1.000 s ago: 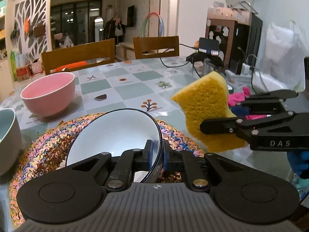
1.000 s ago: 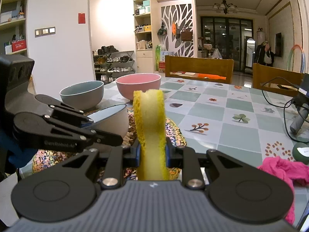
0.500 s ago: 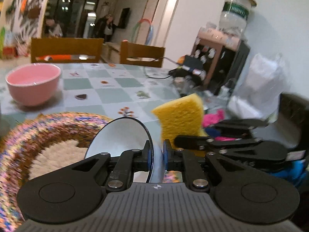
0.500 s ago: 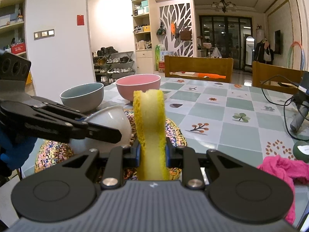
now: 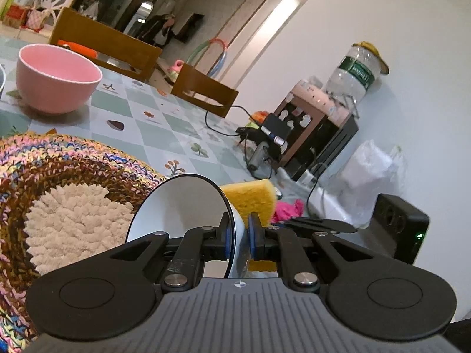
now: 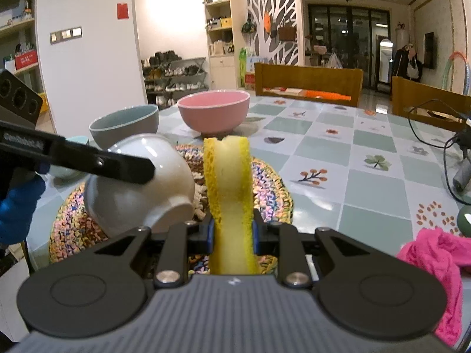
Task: Clean bowl
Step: 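Turn the white bowl upside down with the left tool over the placemat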
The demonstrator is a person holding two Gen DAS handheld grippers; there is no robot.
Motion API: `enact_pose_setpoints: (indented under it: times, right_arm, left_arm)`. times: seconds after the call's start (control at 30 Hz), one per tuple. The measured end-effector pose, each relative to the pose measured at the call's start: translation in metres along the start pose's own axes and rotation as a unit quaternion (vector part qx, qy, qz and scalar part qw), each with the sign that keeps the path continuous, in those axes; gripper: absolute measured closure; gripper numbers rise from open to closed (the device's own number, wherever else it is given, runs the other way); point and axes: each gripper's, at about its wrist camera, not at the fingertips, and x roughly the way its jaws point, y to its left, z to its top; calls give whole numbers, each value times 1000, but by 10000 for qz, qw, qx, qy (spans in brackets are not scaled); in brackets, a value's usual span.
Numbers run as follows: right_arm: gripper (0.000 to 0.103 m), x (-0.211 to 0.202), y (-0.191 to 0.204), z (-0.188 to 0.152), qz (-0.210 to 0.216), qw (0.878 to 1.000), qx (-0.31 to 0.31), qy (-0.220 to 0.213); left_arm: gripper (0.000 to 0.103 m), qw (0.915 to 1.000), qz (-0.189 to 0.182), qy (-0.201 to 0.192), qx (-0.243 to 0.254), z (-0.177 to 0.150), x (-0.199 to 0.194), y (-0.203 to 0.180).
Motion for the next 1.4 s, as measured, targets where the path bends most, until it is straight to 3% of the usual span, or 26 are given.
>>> enact_pose_setpoints:
  times: [0.3,0.37,0.63,0.83,0.93,1.03,1.4]
  right_arm:
    - [75,16,12,3,-77,9997,-185,148]
    - [64,20,13,3,-116,9996,-206,160]
    - [64,21,20,1,-192,9996,-185,-22]
    - [65,23,22,4,-241,9994,-258,-47]
    - [76,25,20,1,-249,9995,-207,-70]
    - [78,23,18,0,-225,9996,-100,-151]
    - [79,-14,15,14,332,9959,354,-769]
  left_arm:
    - [85,9997,-202,-120,-115,-1,-17,15]
    - [83,9995,-216,-151,-149,-1,-19,17]
    - [80,9989,-314,-242,-265,-5,-30,25]
    - [79,9983,-372,-292,-337,-11,-34,27]
    - [78,9980,-400,-298,-377,-13,-35,28]
    - [78,9981,-418,-267,-379,-16,-34,27]
    - [76,9984,-383,-257,-338,-23,-31,23]
